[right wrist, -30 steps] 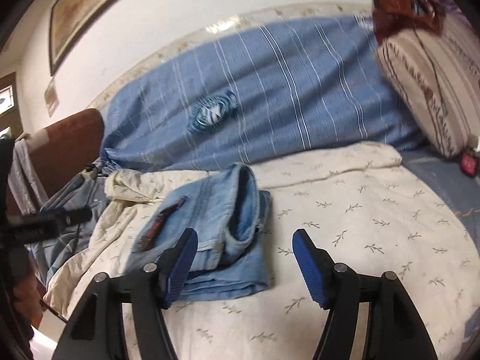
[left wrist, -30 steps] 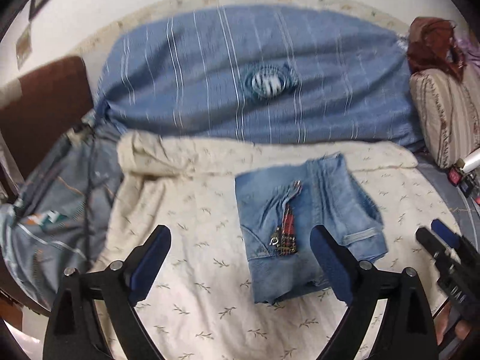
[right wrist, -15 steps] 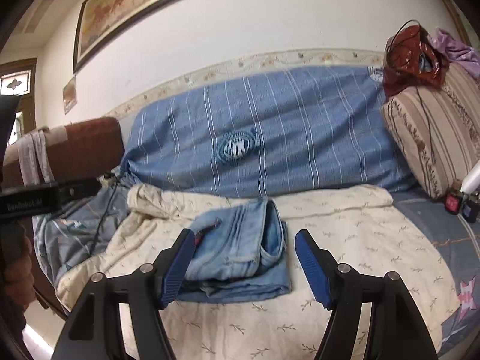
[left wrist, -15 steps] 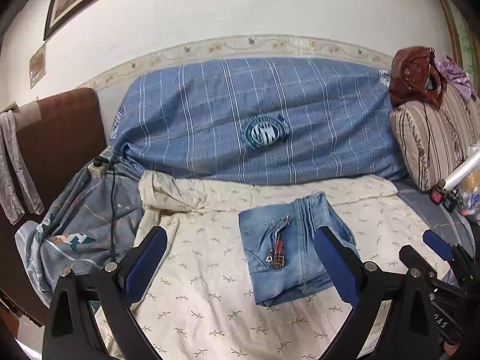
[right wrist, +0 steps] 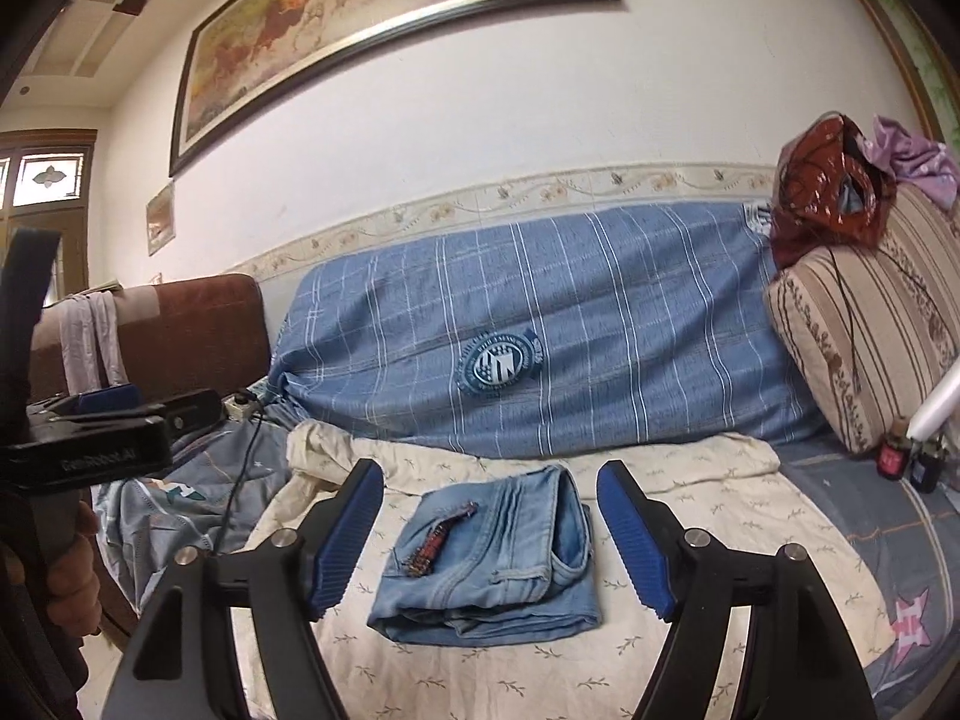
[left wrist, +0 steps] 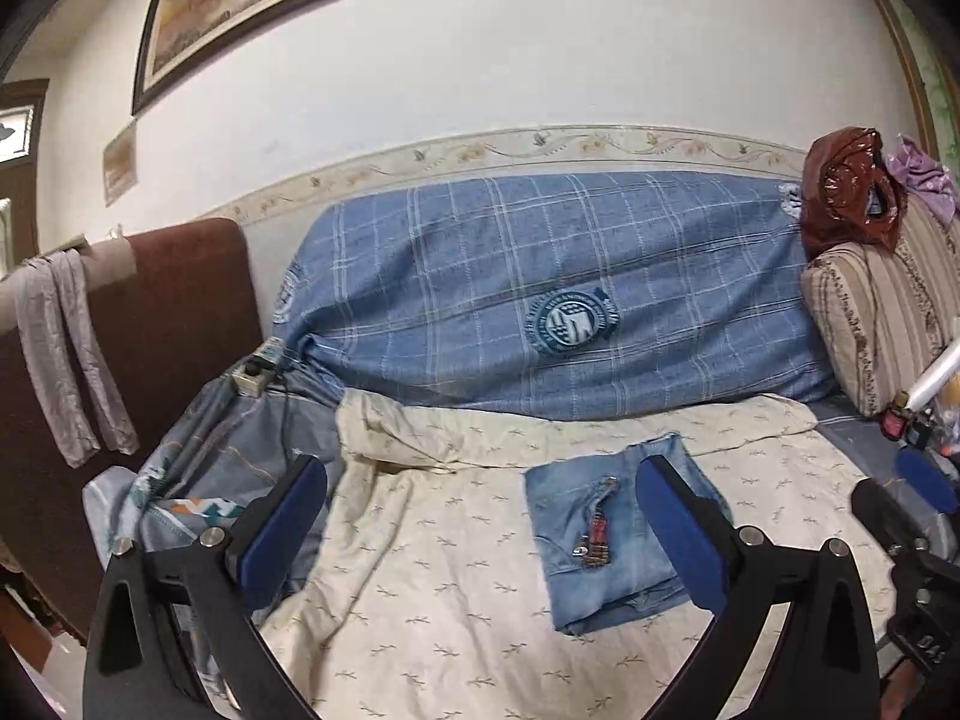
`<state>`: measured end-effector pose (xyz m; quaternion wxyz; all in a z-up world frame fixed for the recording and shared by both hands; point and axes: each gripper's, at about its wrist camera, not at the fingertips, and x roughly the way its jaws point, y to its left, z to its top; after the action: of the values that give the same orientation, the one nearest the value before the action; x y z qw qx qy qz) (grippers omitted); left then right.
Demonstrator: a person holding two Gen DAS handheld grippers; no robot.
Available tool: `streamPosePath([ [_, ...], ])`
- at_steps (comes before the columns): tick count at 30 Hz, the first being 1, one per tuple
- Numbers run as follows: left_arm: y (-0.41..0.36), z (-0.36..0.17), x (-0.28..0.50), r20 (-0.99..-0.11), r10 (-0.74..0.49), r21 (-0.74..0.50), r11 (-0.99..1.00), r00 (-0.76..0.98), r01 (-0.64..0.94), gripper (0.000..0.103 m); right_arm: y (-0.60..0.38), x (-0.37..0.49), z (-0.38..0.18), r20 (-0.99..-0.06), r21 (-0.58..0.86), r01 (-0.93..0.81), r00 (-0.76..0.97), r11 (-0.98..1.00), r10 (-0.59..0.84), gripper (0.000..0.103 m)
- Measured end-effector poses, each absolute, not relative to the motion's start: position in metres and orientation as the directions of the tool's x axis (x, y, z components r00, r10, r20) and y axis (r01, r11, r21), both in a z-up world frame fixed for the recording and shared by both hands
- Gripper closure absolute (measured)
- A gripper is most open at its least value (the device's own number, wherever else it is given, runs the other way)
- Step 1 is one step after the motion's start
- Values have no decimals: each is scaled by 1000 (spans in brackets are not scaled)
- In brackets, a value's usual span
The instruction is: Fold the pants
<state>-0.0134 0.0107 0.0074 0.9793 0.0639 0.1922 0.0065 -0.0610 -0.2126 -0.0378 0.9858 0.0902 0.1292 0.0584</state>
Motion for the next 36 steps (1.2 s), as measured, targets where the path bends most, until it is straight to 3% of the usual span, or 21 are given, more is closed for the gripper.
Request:
streamPosePath([
  [13, 43, 13, -12, -356, 132, 106, 989, 925, -100, 0, -197, -72, -22, -203, 165, -112, 968, 980, 145, 23],
  [36, 63, 13, -4, -354, 191, 90, 981, 915, -170, 0, -185, -58, -33, -249, 143, -148, 951, 979, 181, 23],
])
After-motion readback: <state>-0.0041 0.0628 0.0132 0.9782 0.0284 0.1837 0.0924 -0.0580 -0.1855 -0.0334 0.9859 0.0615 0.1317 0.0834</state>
